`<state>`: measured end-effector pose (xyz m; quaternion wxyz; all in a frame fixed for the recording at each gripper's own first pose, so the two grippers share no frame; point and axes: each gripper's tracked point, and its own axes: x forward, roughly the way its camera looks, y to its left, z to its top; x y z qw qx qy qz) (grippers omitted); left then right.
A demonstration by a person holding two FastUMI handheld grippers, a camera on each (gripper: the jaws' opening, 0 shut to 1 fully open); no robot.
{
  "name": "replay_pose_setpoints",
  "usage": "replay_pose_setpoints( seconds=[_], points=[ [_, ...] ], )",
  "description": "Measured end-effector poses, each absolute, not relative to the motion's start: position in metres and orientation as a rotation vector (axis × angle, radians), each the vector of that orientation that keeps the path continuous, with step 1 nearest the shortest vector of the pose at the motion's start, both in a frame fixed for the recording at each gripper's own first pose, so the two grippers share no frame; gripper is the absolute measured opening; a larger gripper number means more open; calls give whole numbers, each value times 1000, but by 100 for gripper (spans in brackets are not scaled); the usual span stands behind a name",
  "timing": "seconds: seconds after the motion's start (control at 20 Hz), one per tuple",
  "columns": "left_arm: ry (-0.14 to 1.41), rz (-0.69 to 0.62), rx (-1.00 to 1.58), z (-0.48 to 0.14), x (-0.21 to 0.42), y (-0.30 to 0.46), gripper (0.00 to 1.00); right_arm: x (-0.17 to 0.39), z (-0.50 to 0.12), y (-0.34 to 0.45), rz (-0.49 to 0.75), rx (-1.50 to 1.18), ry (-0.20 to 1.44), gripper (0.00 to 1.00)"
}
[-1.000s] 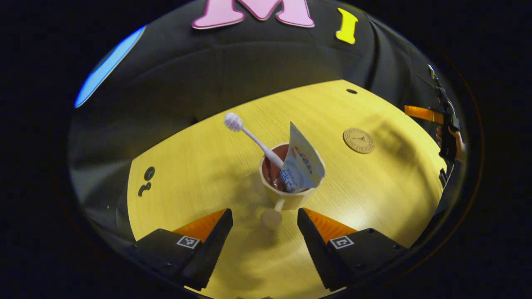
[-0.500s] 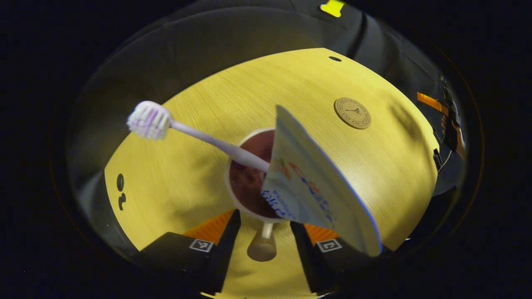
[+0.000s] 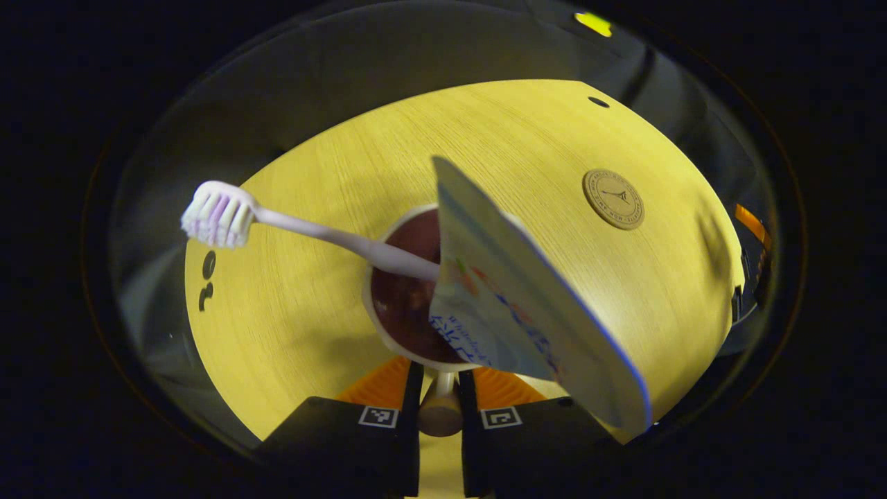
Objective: Put the toothbrush and toothpaste on the desktop into the cup, then pick up the cup and place it on the coaster on the desktop.
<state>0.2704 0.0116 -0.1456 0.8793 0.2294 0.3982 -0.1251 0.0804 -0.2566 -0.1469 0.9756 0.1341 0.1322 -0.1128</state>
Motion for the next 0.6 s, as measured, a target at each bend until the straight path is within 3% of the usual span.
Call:
replay_pose_setpoints(
  seconds=[0.05,0.1,0.6],
  points=[
    [817,-242,459,-146,268,9,33,80,-146,-256,-224,274,267,98],
    [805,-221,442,-147,265,8,28,80,-144,-254,-218,278,265,98],
    [651,-213,427,-97,267,-25,27,76,-133,-250,-174,249,253,98]
  ],
)
